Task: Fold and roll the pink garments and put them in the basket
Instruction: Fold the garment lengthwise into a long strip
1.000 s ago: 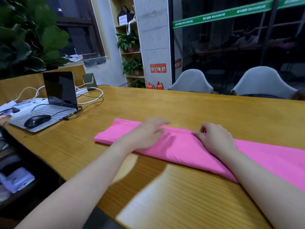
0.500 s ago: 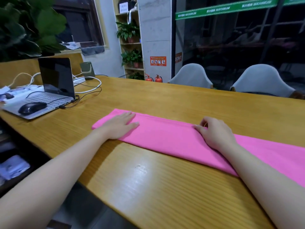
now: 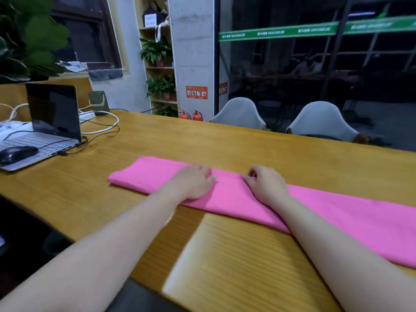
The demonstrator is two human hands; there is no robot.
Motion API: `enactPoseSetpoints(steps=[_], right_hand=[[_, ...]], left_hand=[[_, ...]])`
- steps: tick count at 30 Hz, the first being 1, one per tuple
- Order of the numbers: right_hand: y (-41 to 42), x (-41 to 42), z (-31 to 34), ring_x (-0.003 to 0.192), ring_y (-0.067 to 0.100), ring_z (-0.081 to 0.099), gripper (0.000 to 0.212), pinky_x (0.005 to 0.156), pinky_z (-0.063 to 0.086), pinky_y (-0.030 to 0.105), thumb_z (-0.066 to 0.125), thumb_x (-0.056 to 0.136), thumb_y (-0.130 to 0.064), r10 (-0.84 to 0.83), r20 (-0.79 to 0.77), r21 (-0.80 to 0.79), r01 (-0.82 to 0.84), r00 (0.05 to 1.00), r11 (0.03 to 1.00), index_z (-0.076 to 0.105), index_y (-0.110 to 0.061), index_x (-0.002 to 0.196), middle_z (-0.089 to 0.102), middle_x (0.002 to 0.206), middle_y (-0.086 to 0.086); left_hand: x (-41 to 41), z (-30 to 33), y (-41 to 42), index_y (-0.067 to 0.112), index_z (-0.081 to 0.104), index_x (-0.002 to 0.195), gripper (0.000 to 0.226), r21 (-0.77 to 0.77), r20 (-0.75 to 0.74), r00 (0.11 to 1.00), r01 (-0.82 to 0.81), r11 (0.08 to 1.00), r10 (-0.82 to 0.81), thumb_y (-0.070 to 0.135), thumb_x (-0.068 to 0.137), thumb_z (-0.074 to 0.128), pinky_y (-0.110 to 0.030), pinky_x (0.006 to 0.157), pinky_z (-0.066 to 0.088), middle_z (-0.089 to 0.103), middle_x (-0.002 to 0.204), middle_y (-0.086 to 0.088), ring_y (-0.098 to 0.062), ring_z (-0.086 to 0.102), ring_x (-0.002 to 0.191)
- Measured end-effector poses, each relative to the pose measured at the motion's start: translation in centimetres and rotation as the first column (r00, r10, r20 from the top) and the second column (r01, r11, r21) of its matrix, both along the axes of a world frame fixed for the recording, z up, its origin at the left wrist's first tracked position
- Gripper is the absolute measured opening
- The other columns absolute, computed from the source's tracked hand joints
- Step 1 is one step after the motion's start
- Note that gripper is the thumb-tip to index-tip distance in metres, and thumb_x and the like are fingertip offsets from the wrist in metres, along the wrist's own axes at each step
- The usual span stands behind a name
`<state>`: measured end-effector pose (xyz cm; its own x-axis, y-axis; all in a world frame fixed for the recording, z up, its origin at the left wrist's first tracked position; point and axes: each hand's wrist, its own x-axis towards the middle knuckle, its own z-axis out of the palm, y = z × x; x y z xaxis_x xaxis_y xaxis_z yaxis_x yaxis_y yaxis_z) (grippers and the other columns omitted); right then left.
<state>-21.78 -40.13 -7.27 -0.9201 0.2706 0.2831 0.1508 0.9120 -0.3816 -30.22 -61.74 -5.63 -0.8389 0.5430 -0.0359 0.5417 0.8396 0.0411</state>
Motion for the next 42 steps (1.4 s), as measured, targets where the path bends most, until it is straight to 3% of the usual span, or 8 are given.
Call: enactPoseSetpoints(steps=[5,12,20,24,28,30,35,42], right_hand=[[2.9,4.8,1.4,0.100,0.030,0.063,0.029,0.074,0.048,0.038,0.055,0.097,-0.048,-0.036,0.019,0.182,0.032,0.999,0.983,0.062,-0.020,0.100,0.069,0.105,0.005],[8.6,13.6,0.5,0.096,0.029,0.060,0.042,0.082,0.047,0.041,0.057,0.092,-0.060,-0.174,-0.009,0.160,0.173,0.985,0.972,0.061,-0.019,0.097,0.064,0.096,0.005],[3.4,20.9,-0.4,0.096,0.029,0.056,0.034,0.085,0.045,0.042,0.064,0.092,-0.049,-0.150,-0.055,0.168,0.158,0.987,0.973,0.060,-0.016,0.099,0.060,0.096,0.006],[2.9,24.7,-0.3,0.092,0.028,0.057,0.037,0.080,0.047,0.042,0.054,0.095,-0.056,-0.159,-0.052,0.260,0.167,0.986,0.951,0.058,-0.019,0.094,0.061,0.093,0.005],[5.9,26.9,0.5,0.090,0.033,0.062,0.054,0.076,0.049,0.044,0.027,0.097,-0.065,-0.254,-0.037,0.262,0.255,0.966,0.931,0.055,-0.020,0.084,0.066,0.089,0.008],[8.0,27.9,0.9,0.093,0.035,0.065,0.052,0.077,0.049,0.044,0.026,0.100,-0.060,-0.305,-0.002,0.261,0.295,0.952,0.919,0.054,-0.020,0.085,0.069,0.093,0.012],[12.5,31.4,1.9,0.102,0.035,0.064,0.035,0.076,0.044,0.041,0.036,0.104,-0.053,-0.406,0.161,0.286,0.351,0.899,0.891,0.049,-0.023,0.090,0.070,0.108,0.014],[15.3,36.3,1.8,0.092,0.021,0.060,0.045,0.076,0.049,0.040,0.048,0.092,-0.071,-0.347,0.065,0.232,0.324,0.936,0.917,0.049,-0.026,0.098,0.060,0.101,-0.006]], left_hand=[[4.6,-2.3,6.0,0.017,0.028,0.159,0.067,0.178,-0.048,0.989,0.147,0.973,-0.141,0.055,0.105,0.029,-0.042,0.126,0.014,0.022,0.167,-0.011,-0.026,0.018,0.155],[6.2,-2.1,5.3,0.021,0.014,0.164,0.074,0.118,-0.005,0.985,0.173,0.978,-0.174,0.063,0.103,0.026,-0.040,0.127,0.006,0.008,0.171,-0.006,-0.021,0.007,0.157],[11.7,-2.3,-0.8,0.026,0.011,0.164,0.078,0.130,-0.024,0.970,0.243,0.961,-0.242,0.069,0.100,0.023,-0.037,0.127,0.004,0.007,0.171,-0.001,-0.018,0.005,0.157],[13.5,-2.7,-3.0,0.024,0.016,0.163,0.094,0.157,0.002,0.966,0.256,0.954,-0.259,0.081,0.087,0.018,-0.034,0.127,0.006,0.014,0.170,-0.002,-0.017,0.010,0.157],[14.8,-1.7,-0.2,0.016,0.045,0.146,0.087,0.297,-0.043,0.955,0.291,0.909,-0.292,0.072,0.081,0.024,-0.038,0.118,0.030,0.050,0.146,-0.006,-0.024,0.043,0.138],[15.8,-1.4,2.4,0.018,0.052,0.137,0.076,0.346,-0.032,0.922,0.373,0.861,-0.387,0.067,0.083,0.030,-0.040,0.111,0.039,0.056,0.131,-0.002,-0.023,0.052,0.126],[18.0,-0.7,9.0,0.023,0.065,0.112,0.024,0.384,-0.132,0.834,0.541,0.749,-0.535,0.041,0.100,0.055,-0.038,0.097,0.047,0.054,0.099,0.012,-0.013,0.054,0.101],[20.1,-1.3,14.1,0.025,0.060,0.100,0.024,0.415,-0.105,0.805,0.569,0.710,-0.583,0.047,0.101,0.052,-0.040,0.092,0.047,0.061,0.097,0.010,-0.016,0.054,0.100]])
